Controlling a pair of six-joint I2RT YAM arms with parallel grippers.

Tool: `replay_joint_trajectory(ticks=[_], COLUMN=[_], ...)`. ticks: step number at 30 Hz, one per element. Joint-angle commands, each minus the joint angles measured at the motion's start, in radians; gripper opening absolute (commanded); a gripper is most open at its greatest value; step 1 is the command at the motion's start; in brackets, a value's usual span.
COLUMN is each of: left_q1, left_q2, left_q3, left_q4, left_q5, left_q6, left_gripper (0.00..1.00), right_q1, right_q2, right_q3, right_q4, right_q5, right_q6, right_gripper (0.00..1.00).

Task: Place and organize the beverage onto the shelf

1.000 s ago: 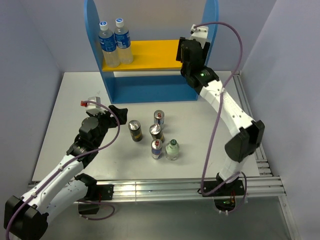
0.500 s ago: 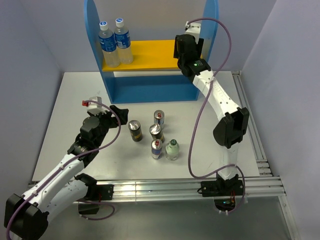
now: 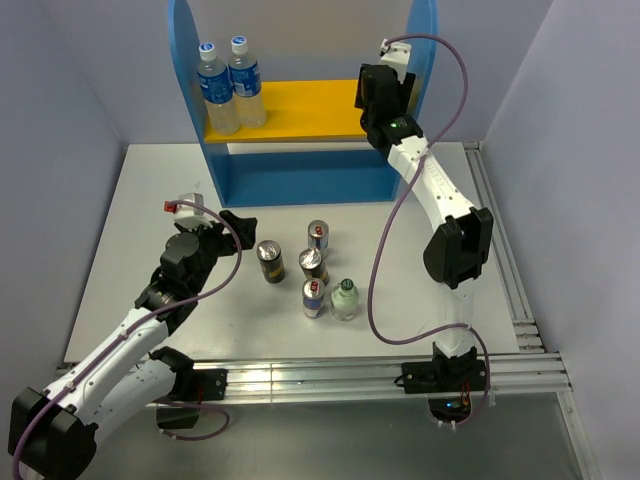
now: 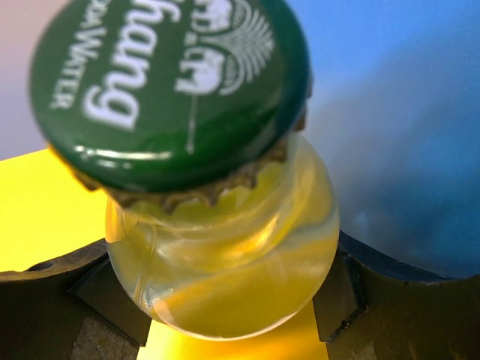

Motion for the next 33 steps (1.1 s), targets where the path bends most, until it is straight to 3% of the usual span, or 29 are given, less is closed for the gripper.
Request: replay_joint_trajectory(ticks=[1,2,3,4,11,18,27,33], left_q1=[0.004,0.003,0.004,0.003,0.003,0.003,0.003,0.003], left_q2=[-0.004,-0.005,-0.008,-0.01,-0.022,-0.033,-0.039,-0.046], left_q3=[-0.009,-0.009,-0.009,-0.009,-0.007,-0.002,0.001,0.001], left_q4=[0.033,0.033,0.032,0.032,0.021,0.01,0.004,-0.002], left_q5=[0.012,0.011,0.012,0.012,0.007,-0.003,-0.014,-0.022], left_q6=[-0.015,-0.014,-0.014,-0.014,-0.009,-0.005,0.0,0.0], left_gripper=[0.99,0.99,0.99,0.99,0.99,0.99,0.99,0.99], right_q1=[-0.007,-0.007,-0.007,-0.007,-0.002,0.078,0.219,0.346], right_q2=[-0.013,-0.017,-0.019,-0.022,-0.063,-0.186,-0.465,-0.753], right_q3=[0.028,0.021,0.018,0.014,-0.017,-0.136,-0.414,-0.748], right_q4=[0.093,0.095,0.095,0.095,0.082,0.102,0.13,0.102], right_q5=[0.022,0.022,0.022,0.022,0.012,0.054,0.11,0.133], right_q6=[0.013,0.018,0.021,0.021,0.041,0.021,0.065,0.202], right_gripper=[0.64,0.77,0.97,1.0,1.0,1.0,1.0,1.0])
